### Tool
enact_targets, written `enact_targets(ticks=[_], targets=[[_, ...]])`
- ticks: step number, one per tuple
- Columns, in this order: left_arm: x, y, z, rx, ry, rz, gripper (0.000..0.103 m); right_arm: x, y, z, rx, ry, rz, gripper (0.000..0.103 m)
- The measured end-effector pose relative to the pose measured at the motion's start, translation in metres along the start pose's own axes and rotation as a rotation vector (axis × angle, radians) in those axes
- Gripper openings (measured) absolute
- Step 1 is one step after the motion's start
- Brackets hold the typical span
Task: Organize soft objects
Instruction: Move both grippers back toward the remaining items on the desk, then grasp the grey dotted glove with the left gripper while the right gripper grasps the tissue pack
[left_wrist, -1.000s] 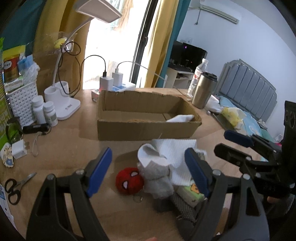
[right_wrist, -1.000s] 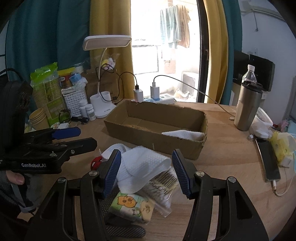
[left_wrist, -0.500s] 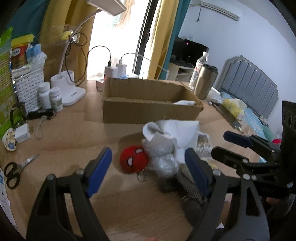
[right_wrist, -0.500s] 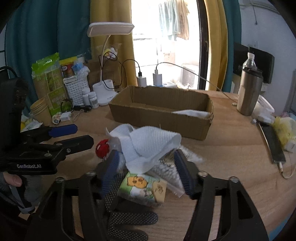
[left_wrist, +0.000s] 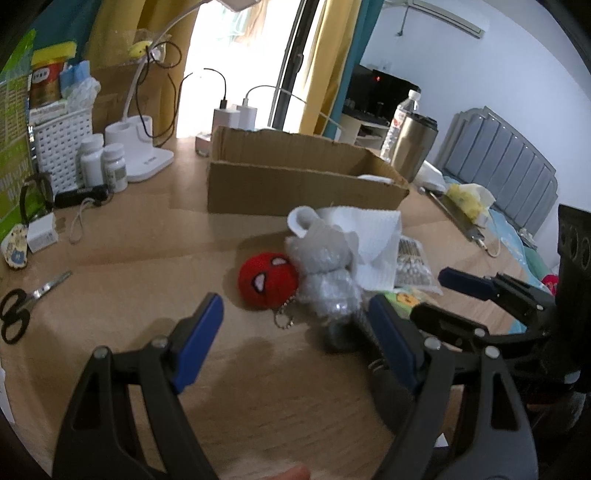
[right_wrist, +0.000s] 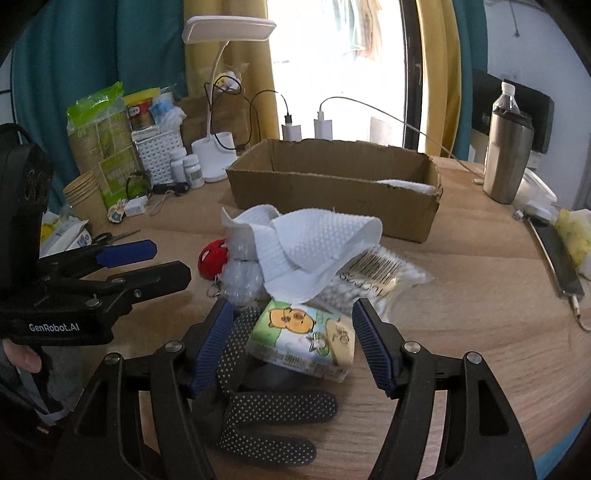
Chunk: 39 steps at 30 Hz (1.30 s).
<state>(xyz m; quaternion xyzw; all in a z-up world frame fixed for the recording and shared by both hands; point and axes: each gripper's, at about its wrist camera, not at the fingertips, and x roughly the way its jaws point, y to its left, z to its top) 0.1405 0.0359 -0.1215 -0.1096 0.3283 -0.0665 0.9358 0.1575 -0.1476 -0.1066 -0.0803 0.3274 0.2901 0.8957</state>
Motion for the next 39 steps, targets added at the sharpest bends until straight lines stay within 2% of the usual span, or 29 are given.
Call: enact_targets(ticks=[15,28,33,39], targets=[[0.004,0.001,-0.010,-0.013,0.019,0.007,0.082,0.014,-0.003,-0.012,0.035,0.048,0.012,0.071],[0.009,-0.015,-0.015,0.012,0.048,0.006,0.082,0.018,-0.015,-0.015,0.081,0.059,0.052,0.070],[0.013,-0.023,-0.016,0.030,0.060,0.009,0.082,0.012,-0.014,-0.017,0.069,0.035,0.076,0.056],[0.017,-0.040,-0.018,0.067,0.080,0.004,0.082,0.003,-0.019,-0.021,0.061,0.011,0.086,0.053]])
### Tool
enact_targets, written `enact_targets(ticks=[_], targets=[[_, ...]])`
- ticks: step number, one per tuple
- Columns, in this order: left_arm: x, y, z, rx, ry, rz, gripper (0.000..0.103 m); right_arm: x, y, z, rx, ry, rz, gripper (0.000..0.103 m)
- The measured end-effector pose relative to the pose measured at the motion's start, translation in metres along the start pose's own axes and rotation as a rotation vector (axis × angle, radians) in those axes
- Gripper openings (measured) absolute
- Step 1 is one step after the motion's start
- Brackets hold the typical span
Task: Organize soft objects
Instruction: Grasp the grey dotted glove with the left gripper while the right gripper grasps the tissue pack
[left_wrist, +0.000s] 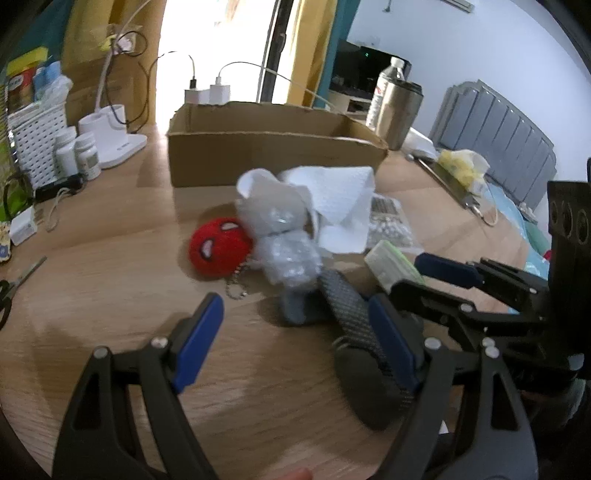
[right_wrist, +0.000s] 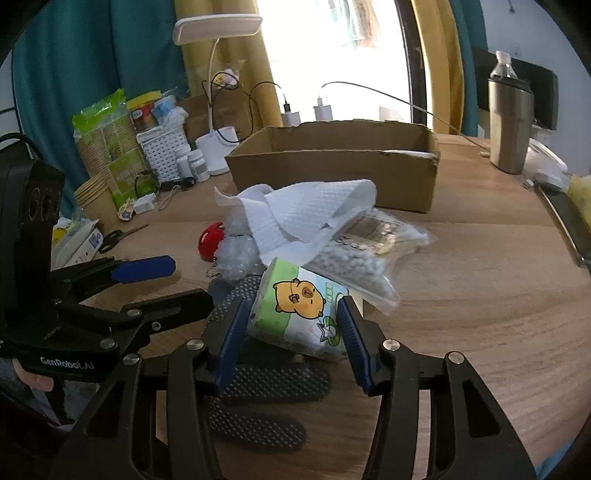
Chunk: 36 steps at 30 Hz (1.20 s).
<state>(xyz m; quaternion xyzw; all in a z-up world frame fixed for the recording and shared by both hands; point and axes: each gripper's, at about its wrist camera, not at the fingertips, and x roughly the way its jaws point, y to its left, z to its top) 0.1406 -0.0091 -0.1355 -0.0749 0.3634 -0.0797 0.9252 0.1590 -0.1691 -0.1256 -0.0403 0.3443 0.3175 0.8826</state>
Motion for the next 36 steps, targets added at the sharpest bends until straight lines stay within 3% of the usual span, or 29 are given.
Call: enact_targets(ticks=[10,16,23,36], targets=[[0.010,-0.027,-0.003,0.066,0.034,-0.023,0.082,-0.015,-0.020,-0.011,0.037,-0.019,-0.005,0.054],[0.017,-0.045,-0.005,0.153,0.042,0.011,0.082,-0.022,-0.031,-0.015,0.056,-0.027,-0.043,0.059],[0.026,-0.047,-0.009,0.173,0.076,0.004,0.082,-0.023,-0.045,-0.019,0.096,-0.023,-0.088,0.069],[0.032,-0.048,-0.010,0.187,0.101,0.008,0.081,-0.011,-0.054,-0.017,0.123,-0.001,-0.109,0.072]])
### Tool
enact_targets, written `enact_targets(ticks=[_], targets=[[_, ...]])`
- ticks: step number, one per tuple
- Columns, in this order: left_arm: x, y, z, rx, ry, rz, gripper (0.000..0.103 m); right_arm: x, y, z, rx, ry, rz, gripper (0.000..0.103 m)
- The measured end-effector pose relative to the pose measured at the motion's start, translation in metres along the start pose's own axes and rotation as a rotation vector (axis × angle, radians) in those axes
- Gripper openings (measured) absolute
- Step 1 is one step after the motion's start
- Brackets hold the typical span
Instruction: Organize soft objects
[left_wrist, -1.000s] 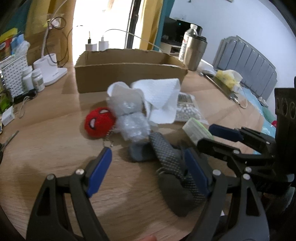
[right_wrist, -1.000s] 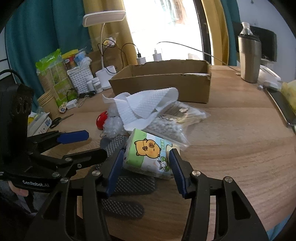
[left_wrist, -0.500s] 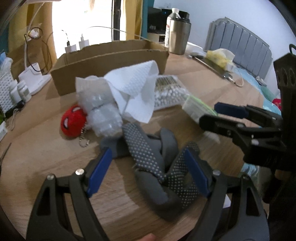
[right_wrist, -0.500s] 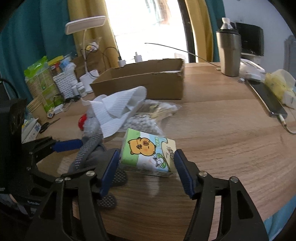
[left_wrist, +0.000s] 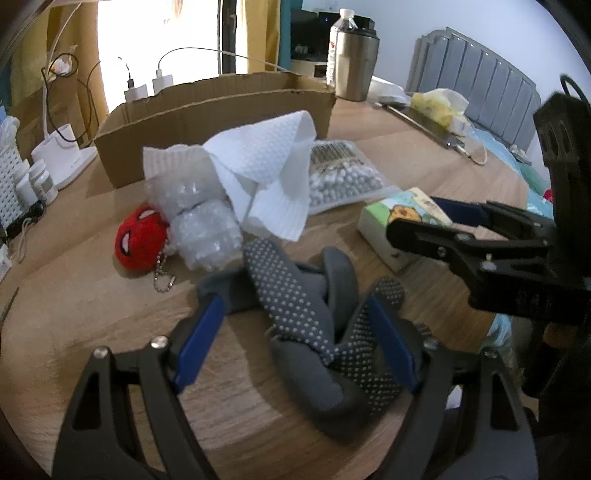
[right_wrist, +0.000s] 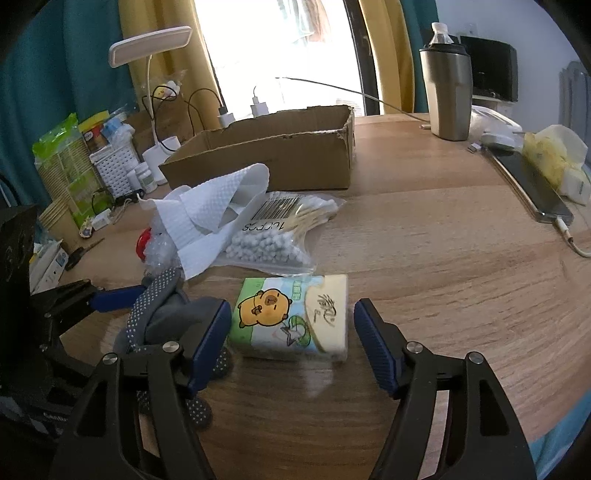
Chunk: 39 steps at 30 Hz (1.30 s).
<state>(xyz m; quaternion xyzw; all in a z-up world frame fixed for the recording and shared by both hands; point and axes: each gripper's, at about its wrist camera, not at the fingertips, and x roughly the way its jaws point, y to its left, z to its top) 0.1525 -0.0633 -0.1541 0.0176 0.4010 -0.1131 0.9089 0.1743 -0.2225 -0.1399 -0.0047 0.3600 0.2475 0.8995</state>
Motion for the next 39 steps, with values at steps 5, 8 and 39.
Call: enact_targets(ticks=[5,8,39], targets=[[0.000,-0.002,-0.002,0.023,0.000,0.013,0.080,0.003,0.005,0.003,-0.019,0.008,-0.006,0.072],[-0.001,-0.002,-0.002,0.030,-0.009,0.013,0.064,0.008,0.008,0.005,-0.023,0.021,0.010,0.074],[-0.051,0.011,0.007,-0.008,-0.151,-0.094,0.034,-0.027,0.034,0.022,-0.141,-0.055,-0.048,0.071]])
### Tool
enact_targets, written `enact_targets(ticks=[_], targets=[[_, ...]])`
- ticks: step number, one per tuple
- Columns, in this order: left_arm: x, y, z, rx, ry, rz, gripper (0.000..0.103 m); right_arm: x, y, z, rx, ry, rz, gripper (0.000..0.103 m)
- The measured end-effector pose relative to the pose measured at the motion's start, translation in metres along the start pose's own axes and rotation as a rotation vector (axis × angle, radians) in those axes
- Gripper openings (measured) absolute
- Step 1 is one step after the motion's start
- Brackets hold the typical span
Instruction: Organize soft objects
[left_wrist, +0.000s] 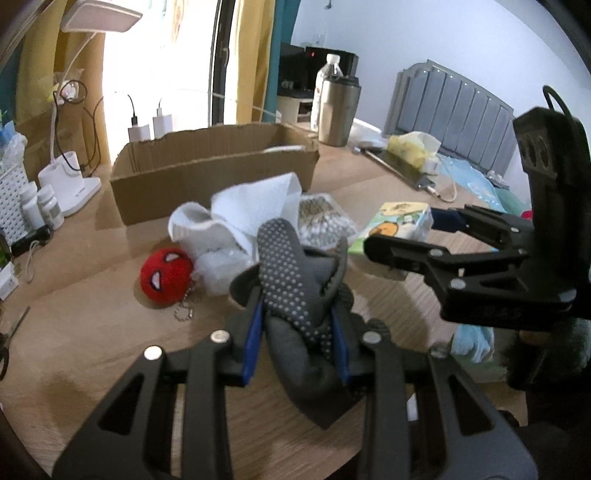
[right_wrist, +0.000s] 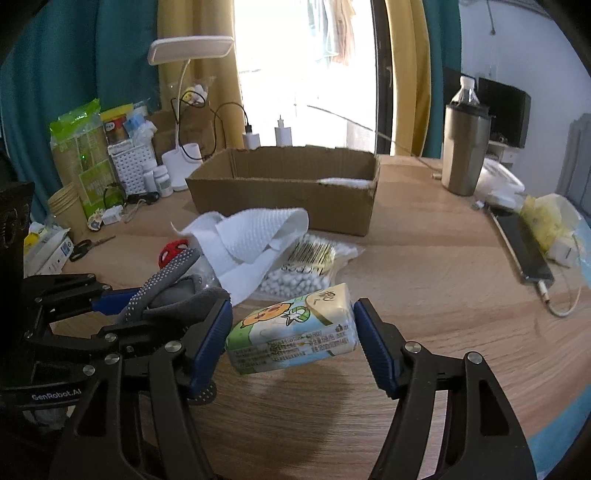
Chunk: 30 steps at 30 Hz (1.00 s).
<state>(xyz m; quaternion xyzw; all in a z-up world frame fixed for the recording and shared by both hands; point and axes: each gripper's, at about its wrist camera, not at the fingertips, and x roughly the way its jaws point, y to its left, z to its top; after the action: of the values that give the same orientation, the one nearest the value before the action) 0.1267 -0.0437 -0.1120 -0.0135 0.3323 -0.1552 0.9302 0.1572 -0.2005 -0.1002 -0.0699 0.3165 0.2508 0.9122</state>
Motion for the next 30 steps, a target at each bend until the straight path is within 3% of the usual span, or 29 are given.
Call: enact_targets(ticks=[14,30], targets=[[-0.035,0.010,0.018,0.008,-0.092,-0.014,0.034,-0.025,0.005,0.020,-0.016,-0.056,-0.025,0.071],[-0.052,0.041,0.049,-0.025,-0.177,-0.002,0.035,-0.021,0.003,0.054,-0.034,-0.088,-0.008,0.071]])
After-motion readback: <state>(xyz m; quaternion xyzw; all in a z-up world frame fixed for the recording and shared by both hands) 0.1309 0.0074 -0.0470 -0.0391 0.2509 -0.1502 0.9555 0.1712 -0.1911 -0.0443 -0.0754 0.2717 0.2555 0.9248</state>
